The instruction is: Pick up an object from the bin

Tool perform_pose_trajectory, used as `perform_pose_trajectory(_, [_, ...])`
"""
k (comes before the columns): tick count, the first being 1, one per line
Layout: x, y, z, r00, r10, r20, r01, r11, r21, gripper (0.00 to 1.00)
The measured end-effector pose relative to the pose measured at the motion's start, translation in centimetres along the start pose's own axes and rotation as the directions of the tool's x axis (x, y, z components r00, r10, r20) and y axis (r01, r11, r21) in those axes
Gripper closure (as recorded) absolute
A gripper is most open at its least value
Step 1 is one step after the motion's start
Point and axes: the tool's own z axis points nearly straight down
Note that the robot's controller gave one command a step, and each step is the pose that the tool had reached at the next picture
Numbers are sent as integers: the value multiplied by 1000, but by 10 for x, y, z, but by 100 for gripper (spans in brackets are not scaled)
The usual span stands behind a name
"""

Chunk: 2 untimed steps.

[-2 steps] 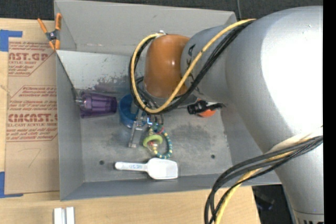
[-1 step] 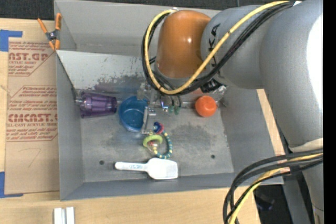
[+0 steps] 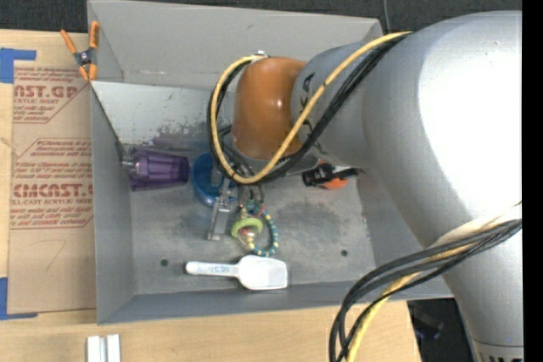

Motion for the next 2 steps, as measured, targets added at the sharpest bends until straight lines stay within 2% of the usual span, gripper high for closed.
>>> perform_pose_trajectory(1, [-9, 4, -4, 990, 143, 11, -143, 990, -5, 0])
perform_pose_trajectory(2, [-1, 2, -2, 1000, -2, 3, 2, 1000, -2, 100])
